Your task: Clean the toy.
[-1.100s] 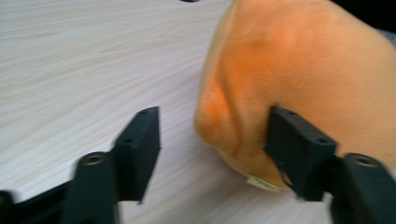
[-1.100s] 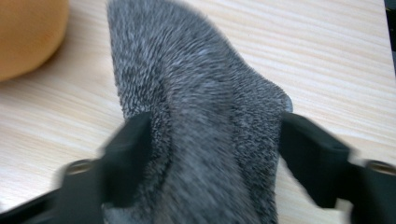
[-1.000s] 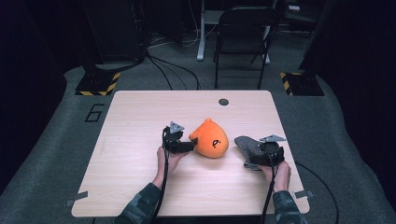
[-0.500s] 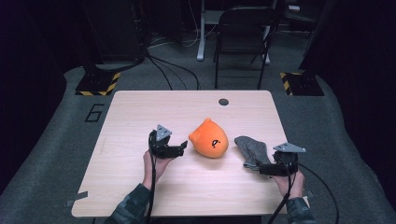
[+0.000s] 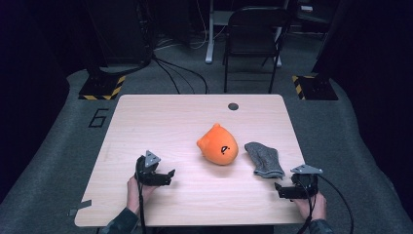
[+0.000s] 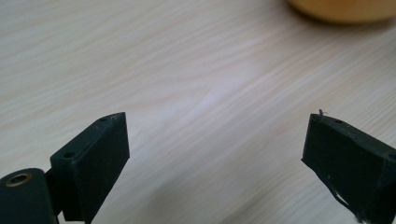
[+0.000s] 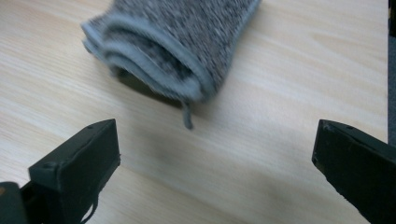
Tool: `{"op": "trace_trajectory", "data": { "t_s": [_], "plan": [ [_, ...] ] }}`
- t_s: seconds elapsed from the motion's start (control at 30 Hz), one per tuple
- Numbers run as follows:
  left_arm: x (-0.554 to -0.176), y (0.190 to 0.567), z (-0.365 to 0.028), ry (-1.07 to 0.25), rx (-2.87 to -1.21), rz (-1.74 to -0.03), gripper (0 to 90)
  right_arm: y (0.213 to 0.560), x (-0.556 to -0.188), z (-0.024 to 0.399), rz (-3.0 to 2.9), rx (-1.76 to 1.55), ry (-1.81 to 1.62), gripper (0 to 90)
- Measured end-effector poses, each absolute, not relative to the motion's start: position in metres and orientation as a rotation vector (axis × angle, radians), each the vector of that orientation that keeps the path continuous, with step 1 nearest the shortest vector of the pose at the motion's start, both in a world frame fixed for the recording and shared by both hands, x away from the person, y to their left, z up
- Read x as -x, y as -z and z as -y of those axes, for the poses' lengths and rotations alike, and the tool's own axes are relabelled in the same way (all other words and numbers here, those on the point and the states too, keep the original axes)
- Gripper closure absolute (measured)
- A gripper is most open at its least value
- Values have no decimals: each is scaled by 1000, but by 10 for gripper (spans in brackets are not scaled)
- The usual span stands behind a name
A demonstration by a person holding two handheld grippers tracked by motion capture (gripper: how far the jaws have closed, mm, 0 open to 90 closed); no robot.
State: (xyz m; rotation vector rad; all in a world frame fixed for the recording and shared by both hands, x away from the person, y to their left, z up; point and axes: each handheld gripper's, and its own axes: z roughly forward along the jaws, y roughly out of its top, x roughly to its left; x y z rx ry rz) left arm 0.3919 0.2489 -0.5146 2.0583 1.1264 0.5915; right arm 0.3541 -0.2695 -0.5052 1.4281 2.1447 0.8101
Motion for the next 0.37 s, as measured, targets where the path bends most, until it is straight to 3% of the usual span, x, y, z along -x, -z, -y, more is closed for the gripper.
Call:
{"op": "trace_trajectory", "data": {
  "t_s": [0.37],
  "plan": [
    [-400, 530, -269, -537, -2061, -1208, 54, 525, -354, 279, -2182, -1432, -846, 0]
  ]
}}
